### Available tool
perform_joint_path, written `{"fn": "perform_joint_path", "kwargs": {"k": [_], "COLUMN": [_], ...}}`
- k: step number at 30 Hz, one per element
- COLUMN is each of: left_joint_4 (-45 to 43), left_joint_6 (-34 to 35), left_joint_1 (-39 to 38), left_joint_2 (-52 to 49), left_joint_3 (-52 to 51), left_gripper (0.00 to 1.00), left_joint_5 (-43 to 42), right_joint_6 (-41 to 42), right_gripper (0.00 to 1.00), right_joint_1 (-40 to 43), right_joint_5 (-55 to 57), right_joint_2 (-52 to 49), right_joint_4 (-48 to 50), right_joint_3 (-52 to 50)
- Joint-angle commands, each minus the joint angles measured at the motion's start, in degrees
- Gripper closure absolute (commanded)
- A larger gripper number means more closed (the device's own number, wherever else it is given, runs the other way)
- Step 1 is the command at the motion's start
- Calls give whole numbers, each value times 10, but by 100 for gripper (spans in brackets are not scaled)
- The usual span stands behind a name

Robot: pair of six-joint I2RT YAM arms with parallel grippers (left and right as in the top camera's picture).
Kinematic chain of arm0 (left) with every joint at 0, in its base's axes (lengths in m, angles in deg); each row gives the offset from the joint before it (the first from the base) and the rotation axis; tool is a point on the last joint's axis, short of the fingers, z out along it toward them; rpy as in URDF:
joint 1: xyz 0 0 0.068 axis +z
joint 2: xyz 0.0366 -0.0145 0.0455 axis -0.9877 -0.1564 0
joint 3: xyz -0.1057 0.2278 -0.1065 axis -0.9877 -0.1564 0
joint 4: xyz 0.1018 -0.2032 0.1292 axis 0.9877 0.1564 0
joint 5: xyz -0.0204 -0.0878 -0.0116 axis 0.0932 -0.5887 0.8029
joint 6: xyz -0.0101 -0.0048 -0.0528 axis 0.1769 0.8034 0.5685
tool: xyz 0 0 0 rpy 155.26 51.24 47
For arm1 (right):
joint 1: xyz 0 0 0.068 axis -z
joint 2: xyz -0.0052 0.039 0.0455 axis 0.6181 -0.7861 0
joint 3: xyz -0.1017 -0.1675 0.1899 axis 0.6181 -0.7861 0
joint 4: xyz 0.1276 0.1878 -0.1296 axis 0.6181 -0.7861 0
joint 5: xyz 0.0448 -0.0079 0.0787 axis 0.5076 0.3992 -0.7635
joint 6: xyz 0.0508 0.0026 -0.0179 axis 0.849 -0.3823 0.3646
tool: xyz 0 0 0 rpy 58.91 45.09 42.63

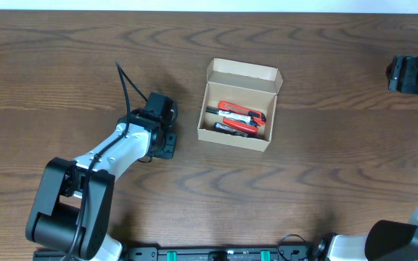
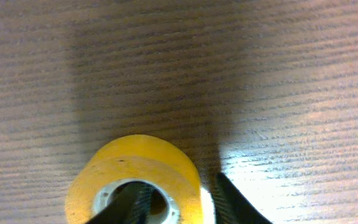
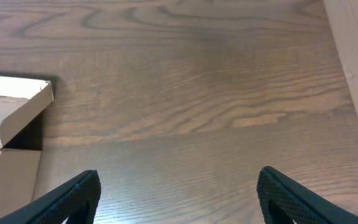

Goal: Pack container
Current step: 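Lower the left gripper onto the yellow tape roll and grasp it, then lift the tape roll with the left gripper and lower it into the box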

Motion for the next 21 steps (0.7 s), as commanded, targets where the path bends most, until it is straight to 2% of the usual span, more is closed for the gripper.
{"fn": "perform_joint_path", "kwargs": {"k": [1,4,5,11,15,21], "left_joint_4": [2,0,0,28,86,162], "left_joint_6": [-1,-1,-1,-9,-54,-122], "left_joint_1": [-1,-1,-1,-1,-1,-1], "left_joint_2": [-9,-9,-9,-5,16,60], "left_joint_3": [-17,-17,-17,7,81,260], "left_gripper": [81,87,94,94,94,94], "left_joint_5": [-9,-9,-9,-9,-9,-13], "right_joint_6": [5,5,5,5,5,5], "right_gripper": [20,20,20,20,20,20], "right_joint_1": [2,2,2,2,2,2], "right_joint_5": [-7,-7,-7,-6,-7,-6], "right_joint_2": [-5,-5,-5,-5,-5,-5], "right_joint_4": [0,0,0,0,0,0], "right_joint_3": [-1,-1,-1,-1,-1,-1]}}
